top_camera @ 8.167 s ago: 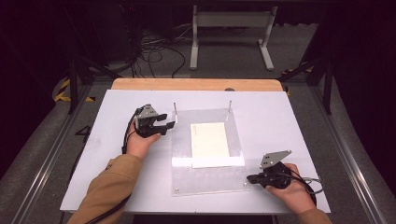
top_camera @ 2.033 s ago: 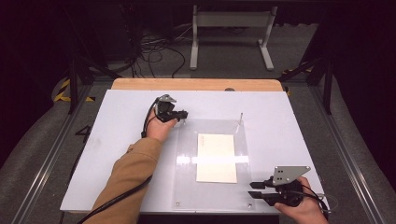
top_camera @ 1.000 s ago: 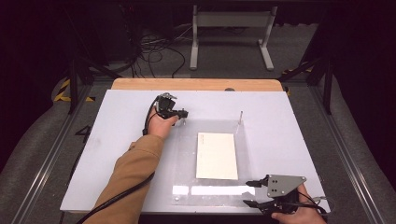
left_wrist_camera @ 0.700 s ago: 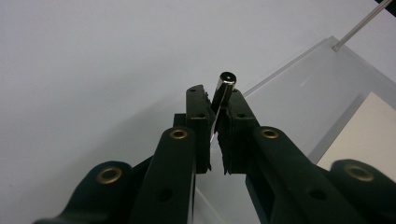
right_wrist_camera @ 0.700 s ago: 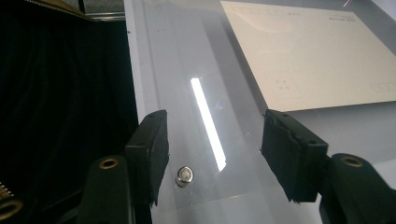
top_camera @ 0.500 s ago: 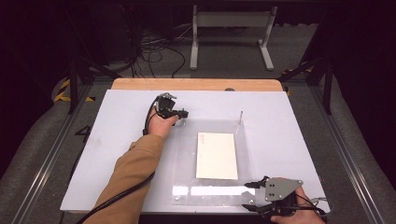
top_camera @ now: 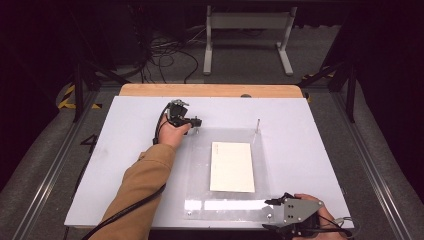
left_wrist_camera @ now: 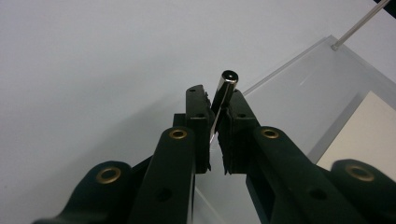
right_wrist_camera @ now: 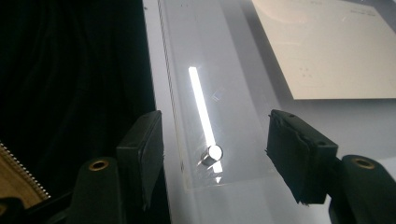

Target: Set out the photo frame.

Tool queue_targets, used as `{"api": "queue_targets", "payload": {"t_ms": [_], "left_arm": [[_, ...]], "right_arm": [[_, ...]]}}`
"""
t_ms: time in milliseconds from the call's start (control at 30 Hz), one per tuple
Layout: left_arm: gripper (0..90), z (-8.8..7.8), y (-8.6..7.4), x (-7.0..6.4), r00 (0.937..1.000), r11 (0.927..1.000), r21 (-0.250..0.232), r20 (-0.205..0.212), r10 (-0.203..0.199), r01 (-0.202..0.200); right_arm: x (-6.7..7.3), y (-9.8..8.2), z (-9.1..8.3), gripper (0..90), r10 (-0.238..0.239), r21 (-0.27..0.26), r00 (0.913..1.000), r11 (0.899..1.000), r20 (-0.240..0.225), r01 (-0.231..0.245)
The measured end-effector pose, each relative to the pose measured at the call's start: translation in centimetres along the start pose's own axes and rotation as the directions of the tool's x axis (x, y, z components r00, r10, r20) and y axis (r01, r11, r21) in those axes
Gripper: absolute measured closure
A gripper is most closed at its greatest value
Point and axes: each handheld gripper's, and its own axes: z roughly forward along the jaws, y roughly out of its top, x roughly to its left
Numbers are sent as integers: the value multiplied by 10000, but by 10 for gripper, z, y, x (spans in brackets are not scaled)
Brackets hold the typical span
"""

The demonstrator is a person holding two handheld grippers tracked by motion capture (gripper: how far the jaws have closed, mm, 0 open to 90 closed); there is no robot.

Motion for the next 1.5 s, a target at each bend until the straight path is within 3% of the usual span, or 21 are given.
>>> {"api": "queue_targets", "payload": {"t_ms": [433, 867, 1167, 1300, 1500], "left_arm": [[822, 1, -1, 1, 9999, 10000, 20, 95, -34, 34], [819, 2, -1, 3, 9997, 9998, 170, 209, -82, 79], [817, 3, -1, 3, 9994, 9996, 194, 266, -201, 196], [816, 4, -1, 3, 9995, 9997, 200, 265, -166, 160], [816, 4, -1, 3, 9995, 9997, 198, 247, -178, 173]], "right_arm": [[-1, -6, 10, 387, -595, -54, 9981, 9982, 171, 596], [-1, -14, 0, 368, -721, 42, 9961, 9974, 508, 720], [0, -22, 0, 353, -1268, 830, 9875, 9894, 934, 1192], [-1, -23, 1, 342, -1300, 845, 9863, 9890, 1016, 1216], [-4, -27, 2, 316, -962, 649, 9895, 9939, 1081, 896]]}}
